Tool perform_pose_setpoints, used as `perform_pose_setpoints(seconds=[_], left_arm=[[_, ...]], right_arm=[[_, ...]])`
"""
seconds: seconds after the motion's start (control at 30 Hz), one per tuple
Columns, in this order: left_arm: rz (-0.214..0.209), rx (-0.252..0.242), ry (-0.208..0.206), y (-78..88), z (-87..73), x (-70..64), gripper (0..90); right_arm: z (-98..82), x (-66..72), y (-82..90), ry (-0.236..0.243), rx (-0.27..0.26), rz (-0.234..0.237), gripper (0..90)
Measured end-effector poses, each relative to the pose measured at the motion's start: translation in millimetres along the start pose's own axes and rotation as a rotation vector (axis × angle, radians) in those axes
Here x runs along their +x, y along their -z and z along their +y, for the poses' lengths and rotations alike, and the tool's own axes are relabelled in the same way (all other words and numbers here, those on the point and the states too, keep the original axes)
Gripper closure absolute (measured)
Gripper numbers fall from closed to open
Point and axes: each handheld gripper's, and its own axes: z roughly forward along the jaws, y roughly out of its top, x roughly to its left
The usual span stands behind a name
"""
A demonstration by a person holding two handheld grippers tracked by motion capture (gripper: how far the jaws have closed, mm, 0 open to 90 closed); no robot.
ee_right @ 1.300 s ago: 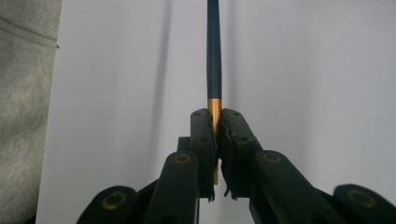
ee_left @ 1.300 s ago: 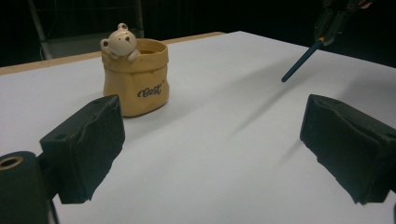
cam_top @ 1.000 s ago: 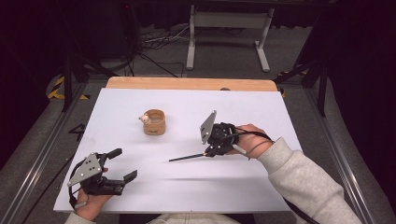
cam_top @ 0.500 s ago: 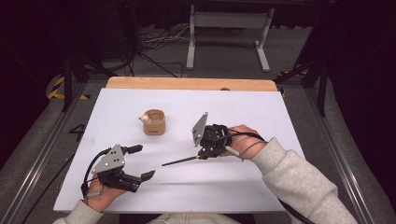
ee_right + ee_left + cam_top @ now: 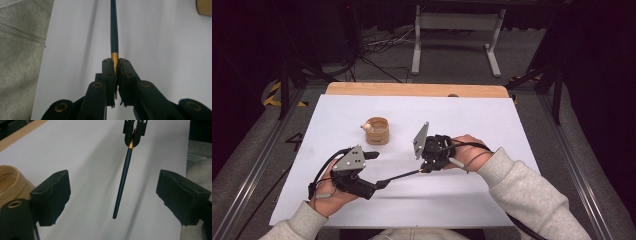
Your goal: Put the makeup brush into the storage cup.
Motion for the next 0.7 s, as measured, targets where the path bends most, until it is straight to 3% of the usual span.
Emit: perform_pose_setpoints(seconds=[0.1,0.3,0.57,0.67,0.7], left_arm=[[-0.006,0.021,-0.007,-2.6,5.1,0.5,14.3],[-0.025,0.114,-0.037,-12.8,21.6,-0.4,14.9],[-0.035,0.206,-0.038,-20.8,34.1,-0.6,14.0],[-0.043,0.275,-0.03,-25.8,38.1,0.4,13.6],[-0.043,0.275,-0.03,-25.8,38.1,0.4,13.6]], right_arm=[[0.7,-0.1,-1.8,0.004,-0.003,0.001,84.4],[1.8,-1.0,-4.2,0.002,0.001,0.004,84.4],[3.4,-1.2,-6.9,0.005,-0.004,0.009,84.4],[3.1,-1.2,-8.3,-0.001,-0.005,0.009,84.3],[3.1,-1.2,-8.3,-0.001,-0.005,0.009,84.3]])
